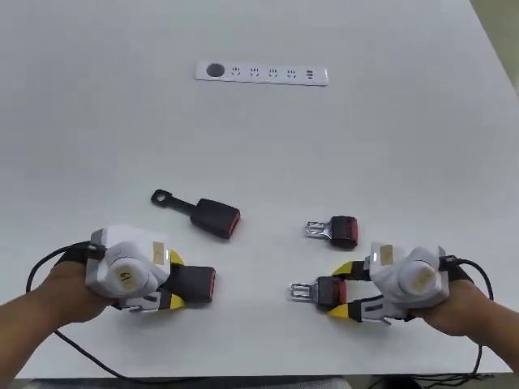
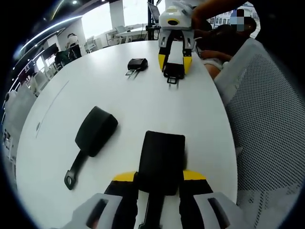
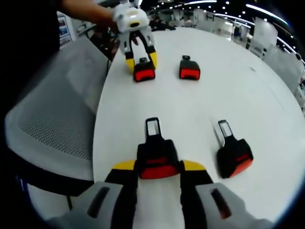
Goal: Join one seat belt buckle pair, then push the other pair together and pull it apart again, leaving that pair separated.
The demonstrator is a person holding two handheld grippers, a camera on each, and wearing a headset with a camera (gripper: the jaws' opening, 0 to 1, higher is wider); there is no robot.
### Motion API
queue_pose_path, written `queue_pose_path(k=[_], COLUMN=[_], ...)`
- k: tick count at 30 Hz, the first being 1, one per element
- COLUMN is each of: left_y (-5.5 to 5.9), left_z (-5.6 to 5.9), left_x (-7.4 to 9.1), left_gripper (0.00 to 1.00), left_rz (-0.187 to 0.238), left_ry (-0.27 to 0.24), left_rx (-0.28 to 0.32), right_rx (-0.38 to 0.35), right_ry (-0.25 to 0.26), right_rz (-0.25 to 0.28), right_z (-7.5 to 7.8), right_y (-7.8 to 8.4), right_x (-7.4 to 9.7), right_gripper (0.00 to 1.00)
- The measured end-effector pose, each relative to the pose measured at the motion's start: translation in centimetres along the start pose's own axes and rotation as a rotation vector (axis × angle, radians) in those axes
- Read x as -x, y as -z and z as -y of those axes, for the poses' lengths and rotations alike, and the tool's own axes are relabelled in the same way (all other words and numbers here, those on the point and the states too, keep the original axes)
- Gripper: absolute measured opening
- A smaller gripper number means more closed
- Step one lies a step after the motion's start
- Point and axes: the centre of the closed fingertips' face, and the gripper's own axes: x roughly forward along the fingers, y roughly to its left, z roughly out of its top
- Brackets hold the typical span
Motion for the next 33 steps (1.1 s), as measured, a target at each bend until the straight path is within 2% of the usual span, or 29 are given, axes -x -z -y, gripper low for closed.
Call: queue_pose_path(k=[2,9,10,11,12,13,14,15,16,17,18,20,21,22,23,24,25,28,30,33], left_y=[0.1,0.1,0.1,0.1,0.1,0.1,0.1,0.1,0.1,0.1,0.1,0.1,0.1,0.1,0.1,0.1,0.2,0.1,0.1,0.1], left_z=[0.0,-0.1,-0.1,-0.1,-0.1,-0.1,0.0,0.0,0.0,0.0,0.0,0.0,0.0,0.0,0.0,0.0,0.0,0.0,-0.1,0.0], left_x=[0.0,0.0,0.0,0.0,0.0,0.0,0.0,0.0,0.0,-0.1,-0.1,-0.1,-0.1,-0.1,-0.1,-0.1,-0.1,0.0,0.0,0.0], left_gripper=[0.34,0.34,0.33,0.33,0.33,0.33,0.33,0.33,0.33,0.33,0.33,0.33,0.34,0.33,0.34,0.34,0.34,0.34,0.33,0.33], left_rz=[-0.005,-0.015,-0.018,-0.021,-0.022,-0.020,-0.019,-0.020,-0.021,-0.025,-0.034,-0.036,-0.039,-0.040,-0.040,-0.039,-0.045,-0.039,-0.041,-0.054], left_ry=[0.002,0.003,0.004,0.005,0.006,0.007,0.008,0.010,0.011,0.013,0.017,0.018,0.019,0.021,0.023,0.023,0.025,0.024,0.022,0.026], left_rx=[0.007,0.007,0.000,0.001,-0.004,-0.003,-0.005,-0.010,-0.008,-0.012,-0.026,-0.015,-0.017,-0.020,-0.024,-0.022,-0.021,-0.013,-0.004,-0.028], right_rx=[0.025,0.009,-0.008,-0.064,-0.045,0.033,0.003,-0.050,-0.012,0.048,0.036,0.005,0.029,0.084,0.016,-0.010,0.043,0.009,0.001,0.006], right_ry=[-0.016,-0.045,-0.050,-0.063,-0.054,-0.055,-0.056,-0.062,-0.070,-0.071,-0.066,-0.065,-0.055,-0.055,-0.066,-0.065,-0.042,-0.046,-0.046,-0.051], right_rz=[0.025,0.059,0.069,0.077,0.065,0.041,0.057,0.050,0.054,0.037,0.029,0.032,0.015,0.001,0.016,0.020,-0.025,0.006,0.005,-0.007], right_z=[-0.3,-1.2,-1.2,-1.5,-1.2,-1.2,-1.3,-1.2,-1.2,-1.3,-1.4,-1.4,-1.4,-1.5,-1.9,-2.0,-1.6,-1.6,-1.7,-2.0], right_y=[-1.2,-5.1,-5.9,-6.4,-6.6,-6.7,-7.2,-7.5,-7.9,-7.9,-8.1,-8.9,-9.0,-9.1,-9.7,-10.0,-9.6,-9.8,-10.1,-10.9], right_x=[-0.7,-3.8,-4.2,-4.5,-4.7,-5.0,-5.3,-5.4,-5.7,-5.9,-6.0,-6.5,-6.7,-6.8,-7.2,-7.4,-7.3,-7.5,-7.6,-8.3], right_gripper=[0.34,0.34,0.34,0.34,0.34,0.34,0.34,0.34,0.34,0.34,0.34,0.34,0.34,0.34,0.34,0.34,0.34,0.34,0.33,0.33])
